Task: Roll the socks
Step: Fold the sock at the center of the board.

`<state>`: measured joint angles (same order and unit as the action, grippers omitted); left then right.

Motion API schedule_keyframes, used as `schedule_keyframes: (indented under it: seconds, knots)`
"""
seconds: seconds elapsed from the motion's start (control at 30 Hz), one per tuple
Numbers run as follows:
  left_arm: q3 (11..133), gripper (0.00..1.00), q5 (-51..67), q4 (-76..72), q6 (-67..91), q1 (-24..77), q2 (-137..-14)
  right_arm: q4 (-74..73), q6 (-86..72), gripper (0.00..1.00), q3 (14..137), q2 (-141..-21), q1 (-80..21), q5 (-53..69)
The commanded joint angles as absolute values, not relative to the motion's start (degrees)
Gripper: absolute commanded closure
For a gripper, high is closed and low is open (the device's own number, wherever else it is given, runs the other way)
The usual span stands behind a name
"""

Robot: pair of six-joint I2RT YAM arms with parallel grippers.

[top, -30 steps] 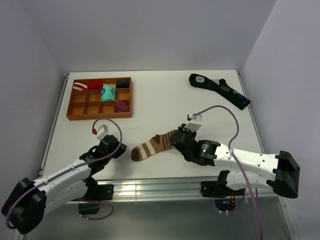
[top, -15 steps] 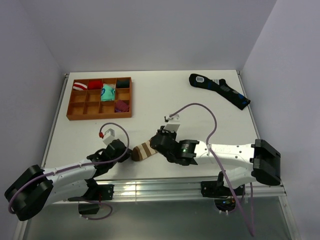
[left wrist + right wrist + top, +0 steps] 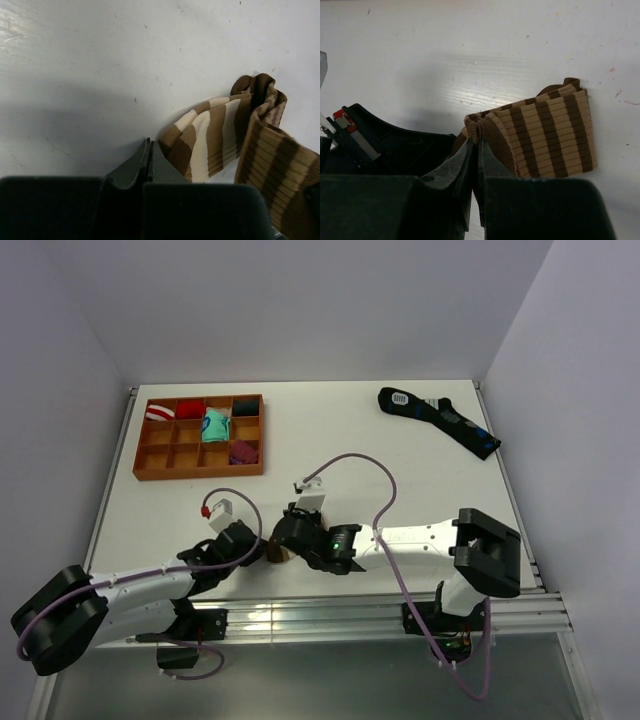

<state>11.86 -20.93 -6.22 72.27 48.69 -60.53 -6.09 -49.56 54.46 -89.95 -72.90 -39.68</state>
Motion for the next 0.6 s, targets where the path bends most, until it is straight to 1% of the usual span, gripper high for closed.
schedule_keyframes:
  seconds: [0.0, 0.33, 0.37, 0.4, 0.57]
  knots:
    - [11.5, 1.00, -22.7, -4.6, 73.1, 49.0, -58.5, -1.9, -49.4, 0.99, 56.7, -91.4, -73.4, -38.6]
    - [11.1, 1.00, -23.4, -3.0, 73.2, 49.0, -57.0, -0.3, -51.2, 0.98, 57.6, -97.3, -74.1, -36.1]
    - [11.0, 1.00, -23.3, -2.8, 73.2, 49.0, -56.8, -0.3, -51.2, 0.96, 57.4, -97.3, -74.2, -35.9]
    - [11.1, 1.00, -23.4, -2.6, 73.1, 49.0, -56.6, -0.3, -51.3, 0.91, 57.1, -97.3, -74.2, -35.3]
    - [11.3, 1.00, -23.7, -1.7, 72.9, 49.1, -55.5, 1.3, -51.7, 0.78, 57.5, -98.1, -74.1, -33.8]
